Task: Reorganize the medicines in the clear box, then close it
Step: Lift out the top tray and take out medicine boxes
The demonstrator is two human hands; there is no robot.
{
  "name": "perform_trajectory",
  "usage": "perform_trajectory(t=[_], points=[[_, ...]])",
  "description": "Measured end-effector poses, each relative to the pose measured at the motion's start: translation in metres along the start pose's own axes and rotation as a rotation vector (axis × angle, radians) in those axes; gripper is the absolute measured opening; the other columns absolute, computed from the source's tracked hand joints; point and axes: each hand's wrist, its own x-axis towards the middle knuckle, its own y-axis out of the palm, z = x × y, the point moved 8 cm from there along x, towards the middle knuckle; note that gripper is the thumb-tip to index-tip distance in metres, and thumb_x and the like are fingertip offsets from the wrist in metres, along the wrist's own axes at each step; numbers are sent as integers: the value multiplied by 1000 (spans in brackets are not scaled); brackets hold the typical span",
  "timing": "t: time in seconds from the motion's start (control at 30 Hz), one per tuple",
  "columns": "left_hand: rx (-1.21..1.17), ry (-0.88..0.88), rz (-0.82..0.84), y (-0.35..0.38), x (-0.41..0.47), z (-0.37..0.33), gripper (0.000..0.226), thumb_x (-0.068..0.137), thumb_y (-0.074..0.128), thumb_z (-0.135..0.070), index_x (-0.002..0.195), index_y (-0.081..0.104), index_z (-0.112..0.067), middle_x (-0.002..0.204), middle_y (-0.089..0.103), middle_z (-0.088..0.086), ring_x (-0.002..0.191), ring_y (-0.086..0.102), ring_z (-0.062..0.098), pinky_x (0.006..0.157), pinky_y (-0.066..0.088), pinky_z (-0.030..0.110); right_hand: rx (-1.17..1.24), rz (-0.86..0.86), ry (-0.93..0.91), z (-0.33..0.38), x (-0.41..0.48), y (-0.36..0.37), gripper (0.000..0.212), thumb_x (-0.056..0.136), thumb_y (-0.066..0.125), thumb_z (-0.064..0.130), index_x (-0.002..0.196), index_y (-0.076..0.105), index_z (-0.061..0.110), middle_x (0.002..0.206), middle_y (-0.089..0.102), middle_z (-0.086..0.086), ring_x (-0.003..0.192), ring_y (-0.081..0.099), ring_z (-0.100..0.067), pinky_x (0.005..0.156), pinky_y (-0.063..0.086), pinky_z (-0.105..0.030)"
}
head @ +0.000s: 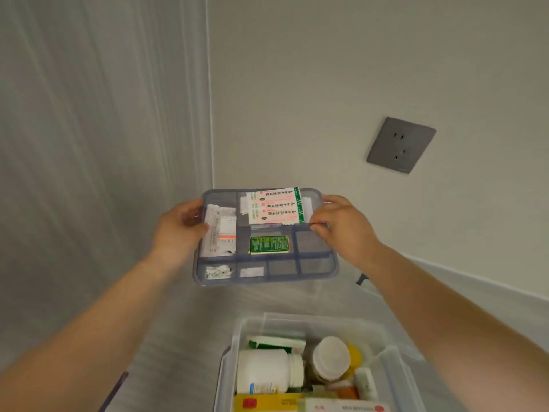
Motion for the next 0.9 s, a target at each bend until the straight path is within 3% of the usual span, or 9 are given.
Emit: perform_trajectory(t=[0.13, 0.27, 0.4, 0.47, 0.57, 0.63, 0.7, 0.83, 0.9], points=[[50, -78, -50, 8, 17, 42, 45, 76, 43, 22, 117, 50, 5, 119, 56, 26, 101, 54, 27, 73, 42, 11, -40, 140, 46, -17, 23, 59, 25, 85, 50, 14, 104, 65, 9, 137, 46, -4, 126, 34, -21, 95, 38, -27], [28, -216, -53, 21, 14, 86, 46, 77, 46, 18, 121, 46, 3, 122, 55, 26, 106, 54, 32, 89, 41, 33, 74, 297, 127, -37, 24, 106, 23, 85, 50, 9, 103, 65, 5, 139, 41, -11, 122, 43, -24, 94, 27, -20], [76, -300, -41, 31, 13, 119, 54, 80, 47, 14, 130, 34, 0, 127, 52, 24, 114, 51, 35, 97, 38, 39, 419, 319, 287, -47, 20, 133, 25, 87, 40, -3, 104, 59, -3, 125, 52, -21, 109, 52, -34, 89, 37, -27], [104, -314, -32, 32, 14, 127, 49, 80, 47, 13, 127, 39, 1, 127, 53, 24, 113, 51, 34, 91, 37, 33, 675, 342, 428, -50, 17, 140, 26, 89, 37, 0, 103, 55, 12, 123, 52, -13, 102, 56, -19, 86, 44, -19], [111, -312, -20, 36, 17, 132, 40, 81, 44, 15, 118, 50, 2, 122, 56, 25, 108, 54, 33, 86, 38, 30, 908, 437, 555, -54, 16, 151, 44, 91, 35, 6, 134, 28, 12, 142, 35, -10, 127, 38, -18, 108, 29, -25], [116, -304, 0, 39, 20, 134, 36, 82, 42, 12, 115, 54, 1, 120, 58, 24, 100, 55, 29, 83, 38, 29, 930, 456, 627, -59, 14, 155, 51, 93, 35, 14, 139, 14, 11, 149, 25, -7, 136, 25, -21, 116, 18, -36], [134, -308, 31, 41, 22, 134, 32, 85, 43, 6, 114, 55, -2, 120, 58, 21, 94, 52, 22, 81, 36, 27, 890, 455, 642, -61, 14, 155, 50, 93, 35, 15, 139, 17, 12, 150, 24, -6, 137, 22, -21, 116, 14, -34], [203, -344, 36, 35, 13, 123, 36, 88, 46, -5, 124, 44, -1, 133, 48, 21, 116, 48, 30, 94, 37, 30, 789, 474, 596, -52, 9, 142, 43, 91, 35, 8, 134, 31, 11, 143, 35, -7, 131, 29, -22, 101, 22, -24], [232, -282, 11, 27, -1, 100, 36, 87, 47, -4, 123, 46, 0, 127, 51, 16, 114, 48, 27, 90, 38, 18, 675, 460, 553, -45, 4, 126, 37, 90, 36, 6, 126, 42, 10, 133, 45, -7, 121, 40, -22, 100, 28, -25]])
